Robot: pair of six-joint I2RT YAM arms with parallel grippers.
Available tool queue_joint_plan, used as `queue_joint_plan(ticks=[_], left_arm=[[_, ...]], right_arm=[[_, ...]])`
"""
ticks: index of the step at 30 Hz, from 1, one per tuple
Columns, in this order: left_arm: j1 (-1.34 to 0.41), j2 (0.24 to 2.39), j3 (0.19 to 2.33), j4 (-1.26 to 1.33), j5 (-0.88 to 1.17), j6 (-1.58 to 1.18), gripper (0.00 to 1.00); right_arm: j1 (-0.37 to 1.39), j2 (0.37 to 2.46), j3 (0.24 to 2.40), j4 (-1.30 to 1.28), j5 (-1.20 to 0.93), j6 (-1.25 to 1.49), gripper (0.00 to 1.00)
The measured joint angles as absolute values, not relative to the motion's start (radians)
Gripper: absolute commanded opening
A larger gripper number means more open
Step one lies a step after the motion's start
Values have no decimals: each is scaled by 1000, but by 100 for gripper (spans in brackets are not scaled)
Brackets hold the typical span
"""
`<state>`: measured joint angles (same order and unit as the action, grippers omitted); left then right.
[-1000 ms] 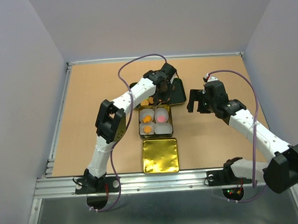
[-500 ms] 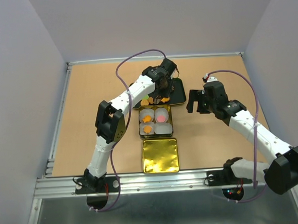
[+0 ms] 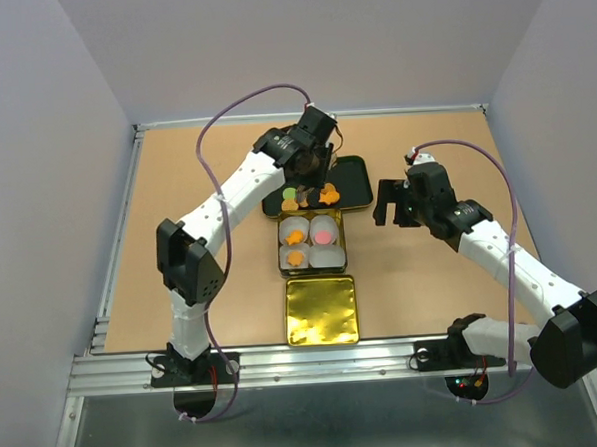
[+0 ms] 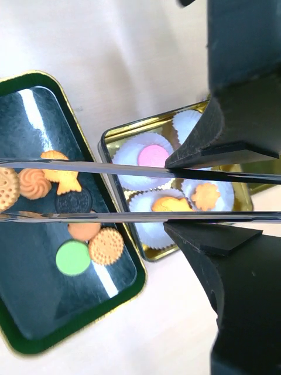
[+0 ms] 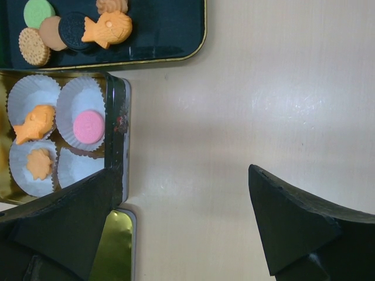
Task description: Pack the cookies
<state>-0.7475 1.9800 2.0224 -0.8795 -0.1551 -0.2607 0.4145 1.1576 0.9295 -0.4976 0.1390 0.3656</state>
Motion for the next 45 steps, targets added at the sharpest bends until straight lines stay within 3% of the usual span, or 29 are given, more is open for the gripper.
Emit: queue_joint_plan(ticks=[26, 45], left_arm=[[-875, 1398, 1407, -762, -160, -351, 19], [-1013, 1364, 1285, -768, -141, -413, 17]], right_arm=[[427, 1158, 926, -497, 171, 370, 100], [427, 1158, 906, -497, 178, 371, 100]])
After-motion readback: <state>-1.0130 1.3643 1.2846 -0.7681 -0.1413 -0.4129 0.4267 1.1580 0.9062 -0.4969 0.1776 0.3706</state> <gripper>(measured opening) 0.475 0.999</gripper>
